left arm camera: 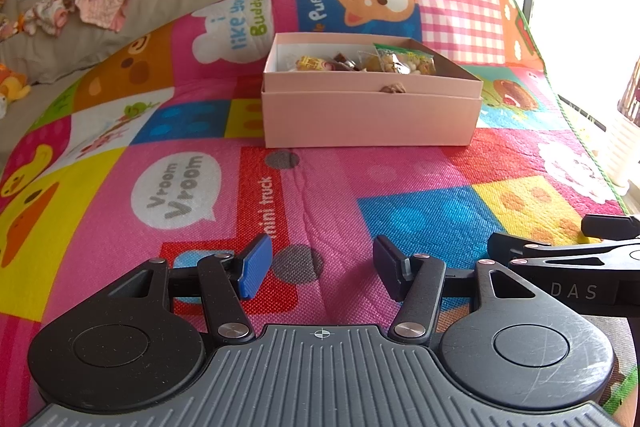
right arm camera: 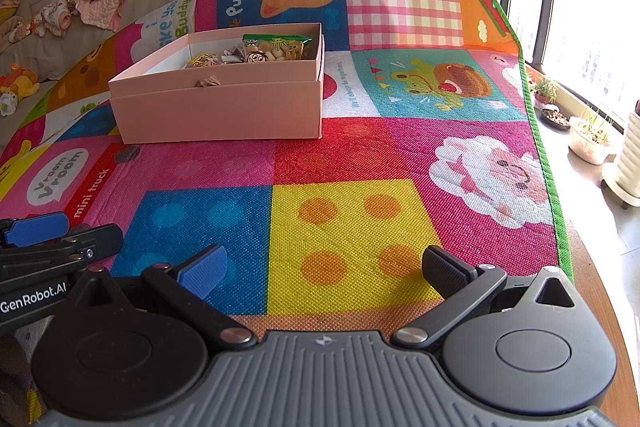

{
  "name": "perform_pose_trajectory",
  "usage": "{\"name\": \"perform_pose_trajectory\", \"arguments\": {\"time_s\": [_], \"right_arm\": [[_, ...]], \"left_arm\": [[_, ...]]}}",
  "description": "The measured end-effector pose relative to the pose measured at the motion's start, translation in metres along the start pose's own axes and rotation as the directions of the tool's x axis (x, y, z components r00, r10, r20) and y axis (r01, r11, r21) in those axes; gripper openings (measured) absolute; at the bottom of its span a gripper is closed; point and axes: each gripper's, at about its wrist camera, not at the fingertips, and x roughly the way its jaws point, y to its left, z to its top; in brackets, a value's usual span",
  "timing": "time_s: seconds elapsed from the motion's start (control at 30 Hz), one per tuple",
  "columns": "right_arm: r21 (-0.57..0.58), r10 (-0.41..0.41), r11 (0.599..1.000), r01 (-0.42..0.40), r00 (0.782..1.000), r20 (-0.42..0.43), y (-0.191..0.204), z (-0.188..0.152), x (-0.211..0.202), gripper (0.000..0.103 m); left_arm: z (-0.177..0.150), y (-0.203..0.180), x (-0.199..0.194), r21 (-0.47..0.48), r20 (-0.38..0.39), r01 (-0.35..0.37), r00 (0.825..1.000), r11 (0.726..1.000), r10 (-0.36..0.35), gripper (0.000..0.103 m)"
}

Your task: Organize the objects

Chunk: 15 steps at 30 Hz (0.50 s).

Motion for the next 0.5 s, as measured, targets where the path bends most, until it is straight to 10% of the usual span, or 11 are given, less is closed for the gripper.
{"name": "perform_pose_trajectory", "arguments": {"time_s": [0.5], "right_arm": [[0.0,0.0,1.0,0.0,1.0,0.0,0.0001,0.0,0.0,0.103]], "left_arm": [[-0.0007,0.0011,-0.0005,-0.001,0.0,0.008,1.0,1.0,-0.008,0.061]]}}
